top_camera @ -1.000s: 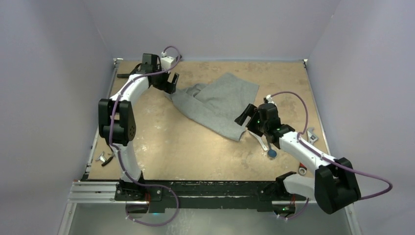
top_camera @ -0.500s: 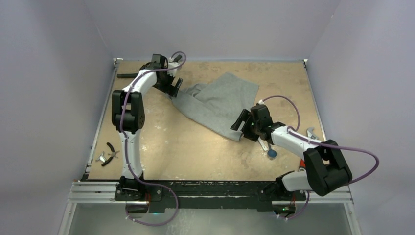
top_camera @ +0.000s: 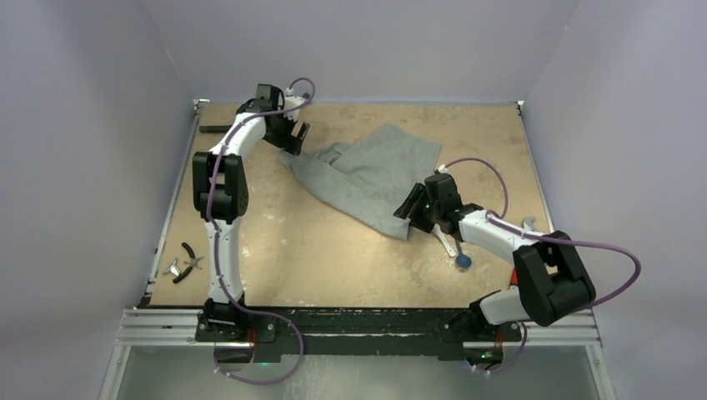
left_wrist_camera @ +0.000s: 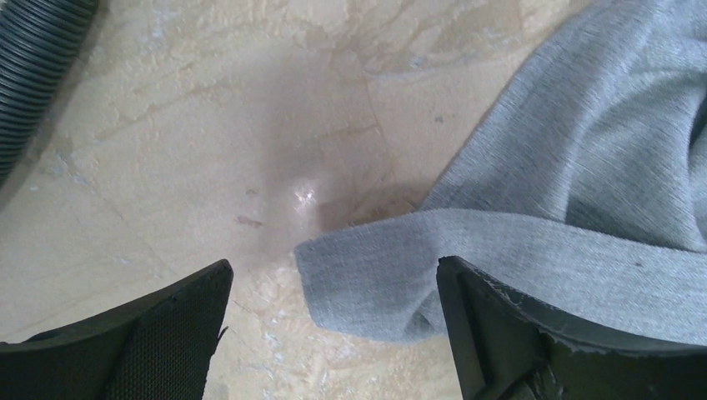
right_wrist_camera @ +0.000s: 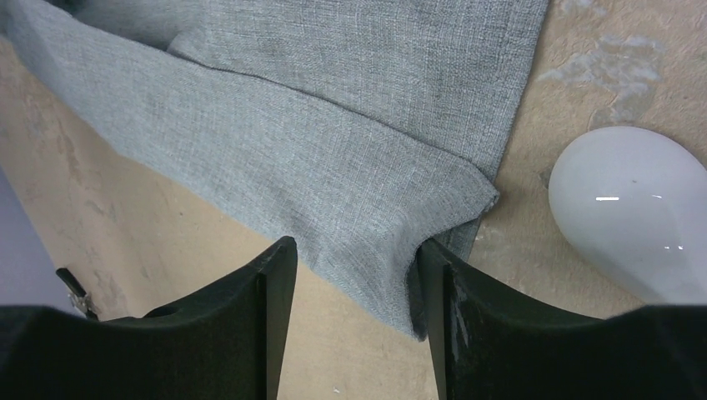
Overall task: Fold the napkin into a case and place the utensils inside
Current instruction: Pick up the crumpled napkin from the center of the board, then flatten out the crumpled napkin at the center of the board, then smooth out the napkin at the center of the board, then pick up the flattened napkin from the center of the board.
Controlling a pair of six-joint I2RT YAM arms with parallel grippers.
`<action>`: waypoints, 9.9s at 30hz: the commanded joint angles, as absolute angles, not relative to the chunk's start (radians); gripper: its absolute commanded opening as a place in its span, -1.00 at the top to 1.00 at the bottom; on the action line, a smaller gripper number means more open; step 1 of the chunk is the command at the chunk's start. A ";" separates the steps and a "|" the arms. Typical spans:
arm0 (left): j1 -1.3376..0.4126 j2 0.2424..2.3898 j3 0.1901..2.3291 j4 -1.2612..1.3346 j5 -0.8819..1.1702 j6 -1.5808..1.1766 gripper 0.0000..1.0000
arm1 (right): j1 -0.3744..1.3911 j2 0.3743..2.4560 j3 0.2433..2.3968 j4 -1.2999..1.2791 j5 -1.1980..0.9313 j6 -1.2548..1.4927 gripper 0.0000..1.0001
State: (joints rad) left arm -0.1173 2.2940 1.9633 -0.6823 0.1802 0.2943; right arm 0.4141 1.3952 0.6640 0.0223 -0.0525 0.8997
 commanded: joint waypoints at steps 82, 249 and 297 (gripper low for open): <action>-0.057 1.241 1.315 -0.491 0.495 0.531 1.00 | 0.550 1.249 1.112 -0.050 0.123 0.185 1.00; -0.112 2.200 1.785 -0.116 -0.267 0.014 0.95 | 0.400 2.063 1.406 0.012 0.226 0.420 0.65; -0.370 1.476 0.779 -0.686 0.093 0.945 0.02 | 0.410 1.411 0.823 -0.217 0.042 0.563 -0.95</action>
